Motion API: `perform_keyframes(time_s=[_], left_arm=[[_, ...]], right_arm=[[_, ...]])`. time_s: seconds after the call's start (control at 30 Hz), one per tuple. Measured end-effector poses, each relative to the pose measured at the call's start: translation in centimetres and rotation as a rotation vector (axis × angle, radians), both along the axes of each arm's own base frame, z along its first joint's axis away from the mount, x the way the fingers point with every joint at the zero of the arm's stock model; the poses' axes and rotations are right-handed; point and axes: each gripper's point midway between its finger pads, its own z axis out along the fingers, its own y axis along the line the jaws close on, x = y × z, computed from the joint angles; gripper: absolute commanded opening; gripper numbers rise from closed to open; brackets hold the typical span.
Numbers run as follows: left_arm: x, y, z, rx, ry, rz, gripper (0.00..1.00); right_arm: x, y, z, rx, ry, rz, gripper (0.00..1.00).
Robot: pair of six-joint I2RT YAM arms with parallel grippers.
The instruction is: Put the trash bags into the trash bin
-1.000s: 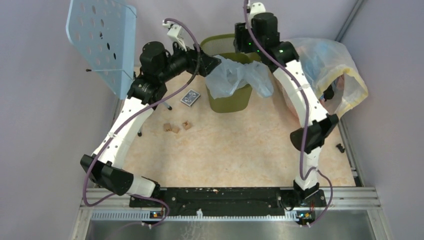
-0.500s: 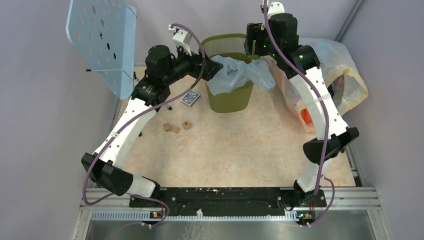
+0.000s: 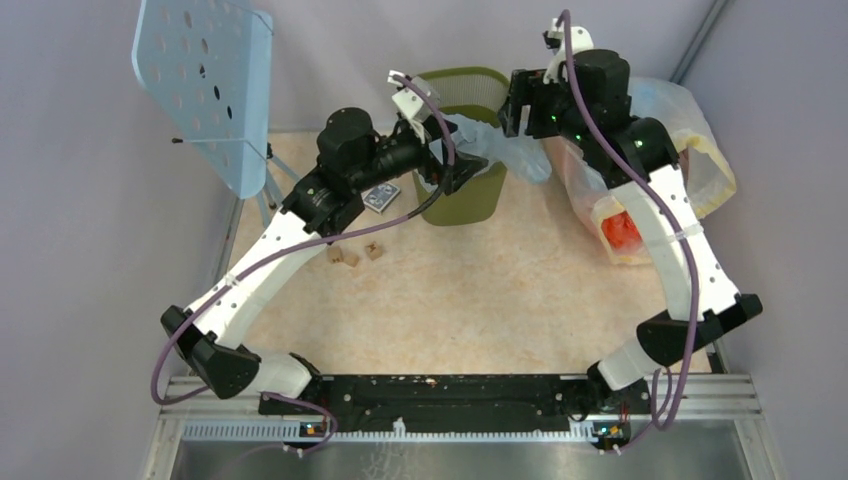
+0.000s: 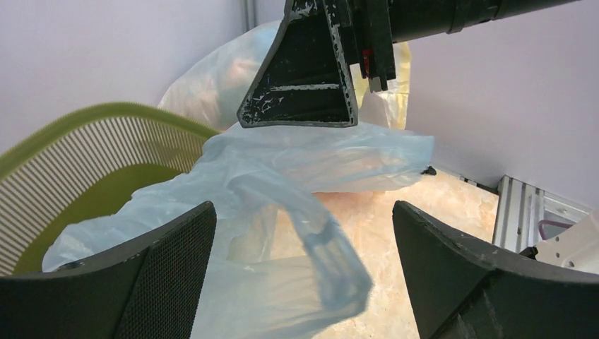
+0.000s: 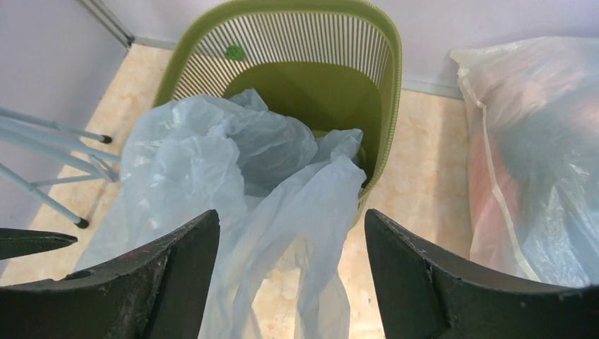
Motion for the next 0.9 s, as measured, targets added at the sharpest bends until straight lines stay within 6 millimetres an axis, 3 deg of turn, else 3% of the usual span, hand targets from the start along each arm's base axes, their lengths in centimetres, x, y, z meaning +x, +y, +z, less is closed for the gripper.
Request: perform_keyframes(time_s=[0.13,0.33,0.57,0.8,0.9], left_arm=[[-1.8,-0.3,1.3,-0.004,-0.052,-0.029,0.99],[-3.3,-0.2,2.6,-0.005,-0.109,-0.026,0.9],[-2.9,-0.5,1.6,0.039,-0.115,0.009,0.81],[-1.1,-1.4,-1.1,0.111,-0.092,0.052,0.75],[-0.8,-1.8,-2.1,0.14,-0.085,0.06,0.62]], right_arm=[[-2.0,-0.9,1.6,0.028,-0.04,0.003,0.75],[-4.9,-2.3,1.5,0.044,-0.049,0.003,0.72],[-7.7,-3.3,0.1,0.097,-0.041,0.0,0.65],[-10.1,-4.3,0.8,0.229,-0.081,-0.038,0.6],[-10.6,-4.4,0.7,0.274,-0.084,-0.047,0.6]])
